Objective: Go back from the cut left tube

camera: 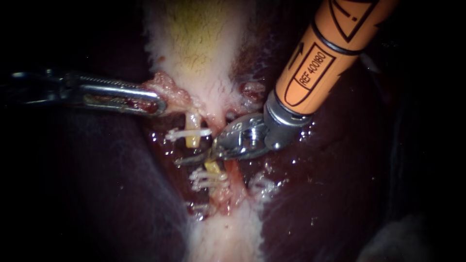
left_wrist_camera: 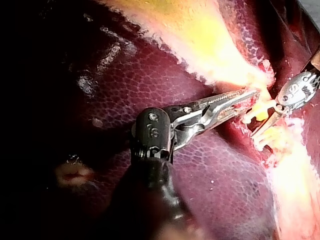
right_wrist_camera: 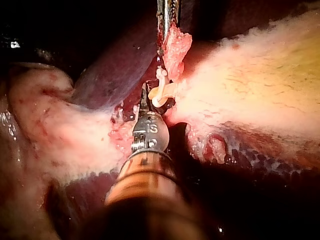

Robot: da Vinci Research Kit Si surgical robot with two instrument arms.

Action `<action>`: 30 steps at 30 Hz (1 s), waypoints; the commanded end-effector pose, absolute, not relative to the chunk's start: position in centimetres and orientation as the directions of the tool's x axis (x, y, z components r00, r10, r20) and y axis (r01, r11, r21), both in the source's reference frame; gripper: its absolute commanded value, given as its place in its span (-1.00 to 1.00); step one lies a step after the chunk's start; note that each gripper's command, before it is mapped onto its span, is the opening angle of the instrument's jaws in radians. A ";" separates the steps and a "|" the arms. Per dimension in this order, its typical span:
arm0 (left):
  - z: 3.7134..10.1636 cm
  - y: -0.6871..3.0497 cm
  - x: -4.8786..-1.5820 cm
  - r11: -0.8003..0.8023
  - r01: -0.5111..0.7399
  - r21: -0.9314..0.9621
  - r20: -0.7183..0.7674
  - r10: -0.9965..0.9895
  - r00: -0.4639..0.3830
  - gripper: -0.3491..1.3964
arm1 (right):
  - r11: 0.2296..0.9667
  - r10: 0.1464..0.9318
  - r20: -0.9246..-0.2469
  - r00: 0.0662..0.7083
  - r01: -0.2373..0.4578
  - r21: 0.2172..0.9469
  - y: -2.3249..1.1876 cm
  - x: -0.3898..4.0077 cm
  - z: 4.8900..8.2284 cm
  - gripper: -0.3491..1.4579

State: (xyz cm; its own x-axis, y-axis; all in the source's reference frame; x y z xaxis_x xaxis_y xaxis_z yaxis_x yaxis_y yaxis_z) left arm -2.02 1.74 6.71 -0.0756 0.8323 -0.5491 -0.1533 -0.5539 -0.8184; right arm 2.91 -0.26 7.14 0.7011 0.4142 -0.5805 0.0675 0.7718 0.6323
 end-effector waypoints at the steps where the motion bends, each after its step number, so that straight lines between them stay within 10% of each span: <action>1: 6.72 1.74 -2.02 -0.554 -0.153 -0.818 -0.549 0.832 -0.076 -1.00 | 0.768 0.420 -0.575 0.702 0.063 0.638 -0.27 2.92 7.14 -1.00; 3: 6.72 1.74 -2.02 -0.554 -0.153 -0.818 -0.549 0.832 -0.076 -1.00 | 0.765 0.418 -0.575 0.703 0.068 0.640 -0.28 2.92 7.15 -1.00; 9: 6.73 1.74 -2.01 -0.554 -0.152 -0.818 -0.549 0.832 -0.076 -1.00 | 0.765 0.420 -0.581 0.697 0.071 0.640 -0.31 2.93 7.15 0.30; 23: 6.74 1.75 -1.98 -0.554 -0.150 -0.819 -0.549 0.832 -0.077 -1.00 | 0.785 0.444 -0.605 0.661 0.038 0.618 -0.35 2.79 7.02 0.80; 30: 6.77 1.76 -1.95 -0.555 -0.148 -0.819 -0.549 0.832 -0.078 -1.00 | 0.910 0.323 -0.700 0.636 -0.006 0.415 -0.40 2.48 6.71 0.99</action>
State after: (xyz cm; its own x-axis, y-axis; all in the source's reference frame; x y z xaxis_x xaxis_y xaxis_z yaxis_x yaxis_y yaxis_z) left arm -1.94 1.76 6.78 -0.0779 0.8318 -0.5496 -0.1485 -0.5548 -0.8186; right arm 2.43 -0.39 6.66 0.6360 0.3128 -0.7055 -0.0042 0.9156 0.4021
